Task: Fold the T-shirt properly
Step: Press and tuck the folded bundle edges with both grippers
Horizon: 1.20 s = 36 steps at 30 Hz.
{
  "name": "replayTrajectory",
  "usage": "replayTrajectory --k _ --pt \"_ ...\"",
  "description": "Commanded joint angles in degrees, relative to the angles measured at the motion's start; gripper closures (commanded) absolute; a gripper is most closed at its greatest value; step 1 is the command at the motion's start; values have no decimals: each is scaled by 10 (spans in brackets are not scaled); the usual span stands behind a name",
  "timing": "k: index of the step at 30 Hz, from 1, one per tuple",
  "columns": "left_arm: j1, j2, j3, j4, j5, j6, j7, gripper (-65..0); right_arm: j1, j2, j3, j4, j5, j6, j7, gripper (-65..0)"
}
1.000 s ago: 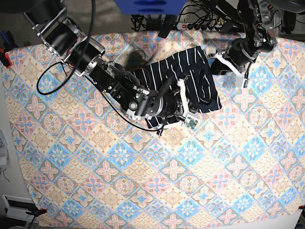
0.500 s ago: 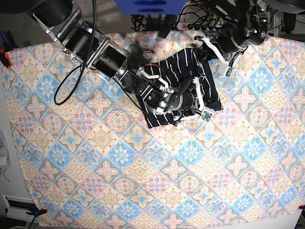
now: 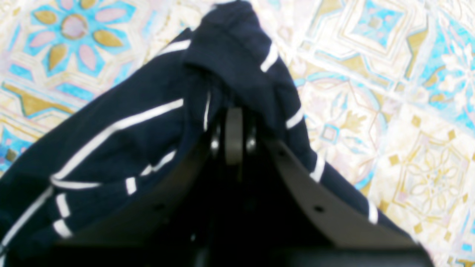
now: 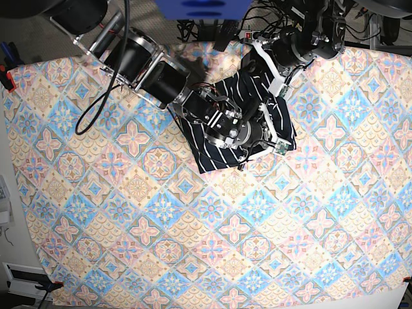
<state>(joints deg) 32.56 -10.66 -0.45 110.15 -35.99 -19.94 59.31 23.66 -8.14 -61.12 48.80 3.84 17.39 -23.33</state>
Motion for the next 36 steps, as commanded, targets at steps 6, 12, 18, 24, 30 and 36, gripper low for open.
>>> replayTrajectory --k 6,12,18,24,30,36 --pt "2 1 0 10 16 -2 -5 -122 21 2 3 13 3 -3 12 0" --pt "1 1 30 24 10 -2 -9 -121 21 2 3 13 3 -3 13 0" --pt "-4 -1 58 39 5 -2 -9 -121 21 3 3 13 3 -3 13 0" --pt "-24 1 42 20 21 17 -10 -120 21 3 3 13 3 -3 13 0" --pt "-36 -3 9 -37 80 50 -10 -120 21 4 3 12 2 -3 14 0" --pt "-59 0 3 -87 125 52 -10 -119 37 12 4 9 1 -3 14 0"
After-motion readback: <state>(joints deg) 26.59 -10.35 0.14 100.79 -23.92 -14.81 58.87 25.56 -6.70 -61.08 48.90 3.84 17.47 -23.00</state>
